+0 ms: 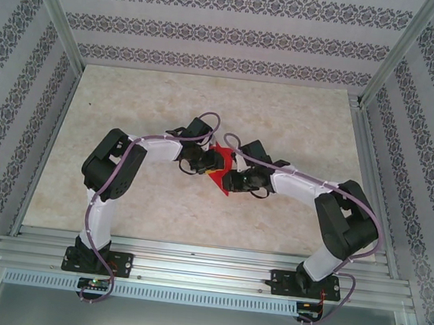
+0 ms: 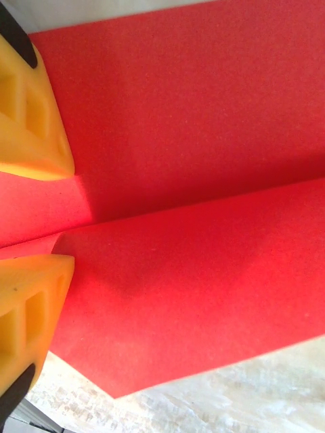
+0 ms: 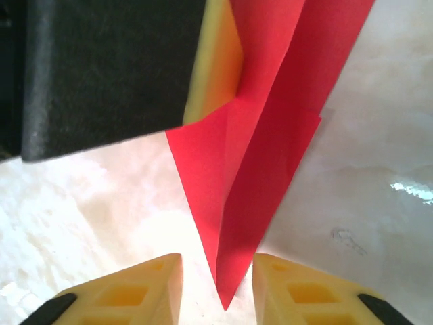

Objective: Fold a paper plane with a square sheet of paper (fold left side to right side)

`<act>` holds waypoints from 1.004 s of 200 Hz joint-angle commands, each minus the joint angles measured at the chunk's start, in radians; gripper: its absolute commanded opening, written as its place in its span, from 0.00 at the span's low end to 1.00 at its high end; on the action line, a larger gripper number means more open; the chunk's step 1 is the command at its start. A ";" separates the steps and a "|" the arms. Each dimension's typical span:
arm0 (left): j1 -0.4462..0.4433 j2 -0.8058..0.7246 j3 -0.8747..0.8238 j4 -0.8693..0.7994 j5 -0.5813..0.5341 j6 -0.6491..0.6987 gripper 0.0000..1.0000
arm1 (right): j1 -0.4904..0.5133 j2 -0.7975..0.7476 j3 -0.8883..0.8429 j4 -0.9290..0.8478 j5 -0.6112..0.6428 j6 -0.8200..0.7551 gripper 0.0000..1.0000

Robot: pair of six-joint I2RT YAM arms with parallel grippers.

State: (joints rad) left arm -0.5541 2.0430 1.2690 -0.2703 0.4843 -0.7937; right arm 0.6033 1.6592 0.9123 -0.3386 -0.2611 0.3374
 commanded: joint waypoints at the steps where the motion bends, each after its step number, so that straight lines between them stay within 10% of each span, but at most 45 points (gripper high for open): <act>1: -0.019 0.082 -0.033 -0.113 -0.072 0.008 0.38 | 0.041 0.000 0.032 -0.066 0.159 -0.014 0.35; 201: -0.020 0.081 -0.022 -0.124 -0.073 0.013 0.38 | 0.090 0.113 0.082 -0.053 0.140 -0.006 0.14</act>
State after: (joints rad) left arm -0.5549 2.0453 1.2755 -0.2787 0.4835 -0.7933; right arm 0.6811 1.7477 0.9802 -0.4091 -0.0921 0.3374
